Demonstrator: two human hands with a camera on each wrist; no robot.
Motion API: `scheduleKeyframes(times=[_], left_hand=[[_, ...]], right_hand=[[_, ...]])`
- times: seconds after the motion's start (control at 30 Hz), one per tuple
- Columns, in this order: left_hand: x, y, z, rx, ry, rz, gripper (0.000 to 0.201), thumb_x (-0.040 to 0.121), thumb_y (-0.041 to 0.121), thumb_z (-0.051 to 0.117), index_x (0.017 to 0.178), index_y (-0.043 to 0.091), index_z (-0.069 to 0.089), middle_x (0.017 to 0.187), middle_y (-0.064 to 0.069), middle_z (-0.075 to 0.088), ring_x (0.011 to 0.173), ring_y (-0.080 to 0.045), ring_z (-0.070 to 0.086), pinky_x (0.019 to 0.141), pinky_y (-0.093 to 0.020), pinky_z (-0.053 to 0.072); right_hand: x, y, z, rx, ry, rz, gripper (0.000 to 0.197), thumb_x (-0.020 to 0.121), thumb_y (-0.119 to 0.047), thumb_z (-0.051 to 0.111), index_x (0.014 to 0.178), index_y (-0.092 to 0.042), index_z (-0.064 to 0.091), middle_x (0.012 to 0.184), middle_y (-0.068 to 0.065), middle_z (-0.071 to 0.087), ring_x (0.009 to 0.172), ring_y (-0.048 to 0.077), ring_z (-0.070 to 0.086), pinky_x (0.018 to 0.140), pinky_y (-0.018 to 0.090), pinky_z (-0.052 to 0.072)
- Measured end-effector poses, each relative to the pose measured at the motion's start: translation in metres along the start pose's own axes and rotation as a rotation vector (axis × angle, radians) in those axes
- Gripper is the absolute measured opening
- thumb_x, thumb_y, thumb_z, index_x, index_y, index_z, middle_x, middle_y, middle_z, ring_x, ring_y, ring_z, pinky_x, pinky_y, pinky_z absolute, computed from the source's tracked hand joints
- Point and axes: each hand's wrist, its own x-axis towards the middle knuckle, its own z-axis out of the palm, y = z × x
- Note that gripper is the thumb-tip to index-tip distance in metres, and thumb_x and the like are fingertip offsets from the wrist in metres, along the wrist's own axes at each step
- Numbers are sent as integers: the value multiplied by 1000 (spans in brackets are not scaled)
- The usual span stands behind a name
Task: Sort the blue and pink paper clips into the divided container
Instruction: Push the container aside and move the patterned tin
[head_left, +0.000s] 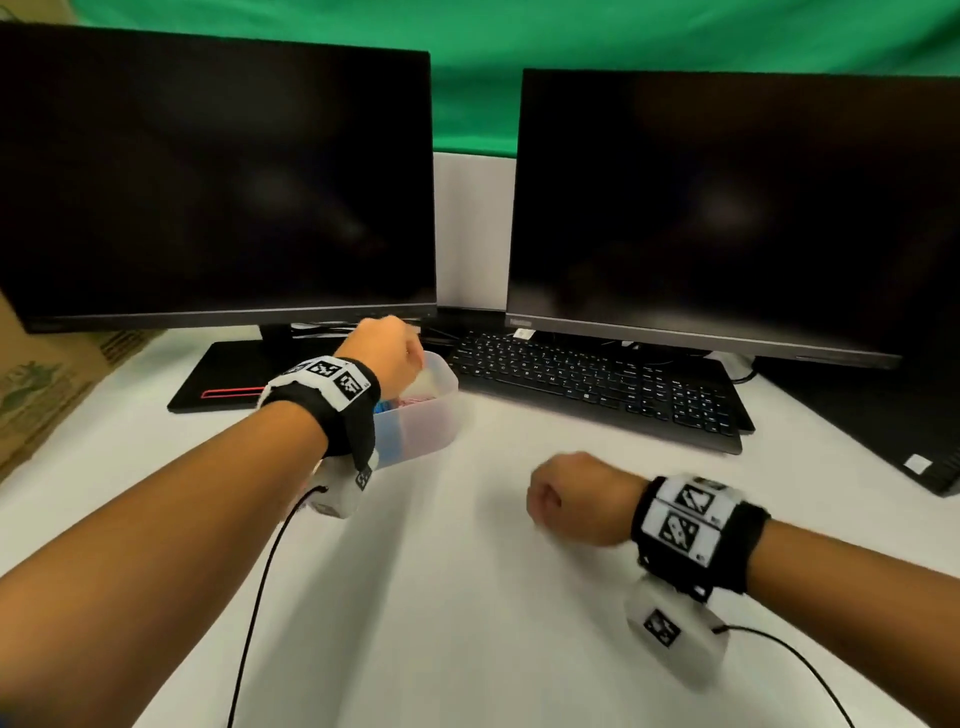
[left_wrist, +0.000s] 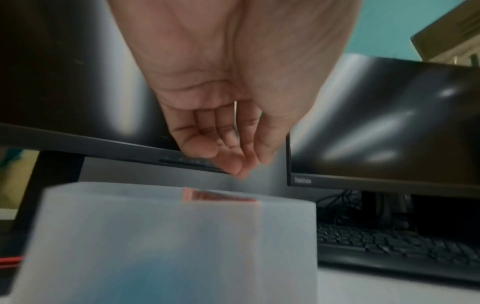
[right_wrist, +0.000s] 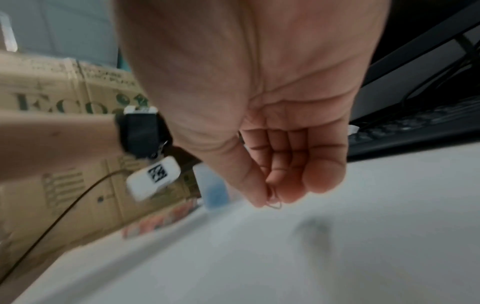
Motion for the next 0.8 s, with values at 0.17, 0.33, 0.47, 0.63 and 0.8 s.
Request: scheduleKeyframes(times=[0.17, 0.33, 0.47, 0.63, 0.8], left_hand=[[-29, -50, -26, -114, 105, -100, 24, 86, 10, 50, 88, 27, 67, 87, 1, 68, 82, -20, 63, 71, -26, 46], [-69, -109, -36, 105, -256, -264, 44, 82, 32, 70, 123, 30, 54, 119, 1, 59, 104, -19, 56, 92, -31, 47], [-91, -128, -31, 307, -536, -315, 96, 59, 62, 79, 141, 36, 35, 134, 2, 50, 116, -20, 53, 99, -34, 46], [-102, -145, -21, 356, -547, -336, 125, 32, 65, 79, 142, 40, 25, 117, 1, 48, 102, -22, 58, 90, -37, 52], [-97, -152, -37, 230, -447, -364, 122, 37, 65, 79, 143, 43, 23, 124, -2, 45, 108, -25, 53, 94, -37, 48]], right_hand=[[57, -39, -55, 133, 312, -109, 15, 84, -13, 64, 94, -18, 74, 70, -17, 56, 81, 10, 56, 72, 19, 42], [120, -75, -74, 161, 392, -130, 15, 84, -8, 60, 86, -12, 75, 82, -5, 66, 86, 17, 63, 70, 23, 47], [147, -83, -63, 100, 350, -74, 13, 82, -13, 67, 93, -14, 73, 102, 4, 71, 91, 23, 67, 74, 28, 54], [144, -69, -59, 105, 378, -71, 25, 86, -28, 65, 110, -21, 65, 115, 2, 63, 96, 21, 61, 75, 28, 47], [137, -48, -57, 164, 371, -28, 32, 93, -39, 53, 115, -17, 63, 110, 5, 66, 100, 26, 63, 83, 33, 51]])
